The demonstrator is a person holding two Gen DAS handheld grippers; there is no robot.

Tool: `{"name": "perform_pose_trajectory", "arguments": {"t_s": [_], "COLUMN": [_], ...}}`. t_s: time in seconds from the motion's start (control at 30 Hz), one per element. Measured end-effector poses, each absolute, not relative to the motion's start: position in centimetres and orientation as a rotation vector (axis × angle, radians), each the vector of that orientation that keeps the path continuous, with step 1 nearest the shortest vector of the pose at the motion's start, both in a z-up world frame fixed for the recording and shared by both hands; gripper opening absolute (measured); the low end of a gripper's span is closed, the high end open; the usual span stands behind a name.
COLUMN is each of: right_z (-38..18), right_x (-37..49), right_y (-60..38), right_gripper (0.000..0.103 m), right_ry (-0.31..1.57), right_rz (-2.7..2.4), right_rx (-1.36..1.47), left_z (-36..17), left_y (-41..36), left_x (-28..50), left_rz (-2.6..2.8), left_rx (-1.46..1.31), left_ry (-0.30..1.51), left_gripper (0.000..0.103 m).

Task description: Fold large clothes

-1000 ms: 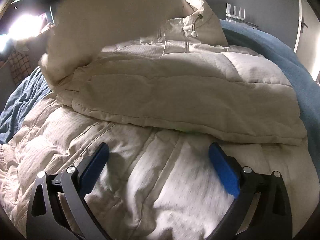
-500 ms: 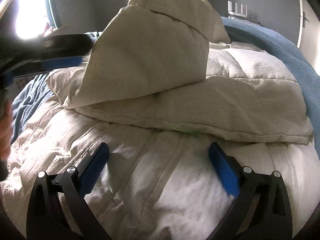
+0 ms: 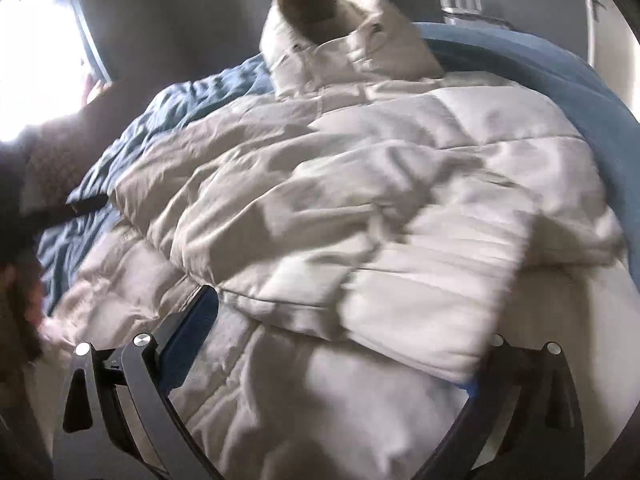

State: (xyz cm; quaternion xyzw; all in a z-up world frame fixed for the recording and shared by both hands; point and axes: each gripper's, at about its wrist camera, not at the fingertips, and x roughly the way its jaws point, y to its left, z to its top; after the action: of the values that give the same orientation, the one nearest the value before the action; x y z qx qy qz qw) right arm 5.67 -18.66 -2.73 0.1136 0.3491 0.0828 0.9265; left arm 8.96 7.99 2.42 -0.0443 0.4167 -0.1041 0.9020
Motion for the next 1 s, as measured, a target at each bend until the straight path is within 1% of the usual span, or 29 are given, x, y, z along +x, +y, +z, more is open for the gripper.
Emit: {"name": "perform_pose_trajectory", "arguments": {"t_s": [0.23,0.3,0.37,0.43,0.47,0.57,0.7,0.77,0.87,1.0], "right_z": [-0.7,-0.6,-0.5,-0.2,0.4,3.0,8.2,9.5,9.3,5.9], "right_x": [4.8,5.9,6.5,6.5,6.5,6.1,5.2,4.7,4.9,6.1], "right_y": [-22.7,-22.9,-23.1,-23.6,-23.9,-24.3,-24.2,-24.5,-25.3,-26.1], "right_gripper": [0.094,0.073,0.033,0.017,0.014,0.011,0.010,0.010,0.010,0.010], "right_ry": [0.679,0.729,0.747,0.745,0.732,0.661,0.516,0.469,0.473,0.557], "right_rz": [0.127,0.118,0.053,0.033,0.021,-0.008,-0.050,-0.079,-0.093,-0.109], "right_rx": [0.372,0.403,0.411,0.439,0.441,0.385,0.250,0.202,0.190,0.193], "left_z": [0.7,0.4,0.2,0.2,0.3,0.5,1.4,2.0,1.9,1.0], "left_y": [8.3,8.5,8.7,9.0,9.0,8.8,8.1,7.8,7.7,7.7], "left_x": [10.2,10.3,10.4,10.5,10.5,10.3,9.7,9.3,9.5,10.1], "left_rz": [-0.229,-0.235,-0.237,-0.243,-0.246,-0.258,-0.271,-0.267,-0.258,-0.246], "left_rx": [-0.044,-0.048,-0.055,-0.069,-0.074,-0.069,-0.034,-0.019,-0.016,-0.020], "left_ry": [0.870,0.875,0.875,0.876,0.875,0.865,0.802,0.763,0.766,0.811], "left_gripper": [0.070,0.070,0.070,0.070,0.070,0.072,0.072,0.076,0.077,0.077]}}
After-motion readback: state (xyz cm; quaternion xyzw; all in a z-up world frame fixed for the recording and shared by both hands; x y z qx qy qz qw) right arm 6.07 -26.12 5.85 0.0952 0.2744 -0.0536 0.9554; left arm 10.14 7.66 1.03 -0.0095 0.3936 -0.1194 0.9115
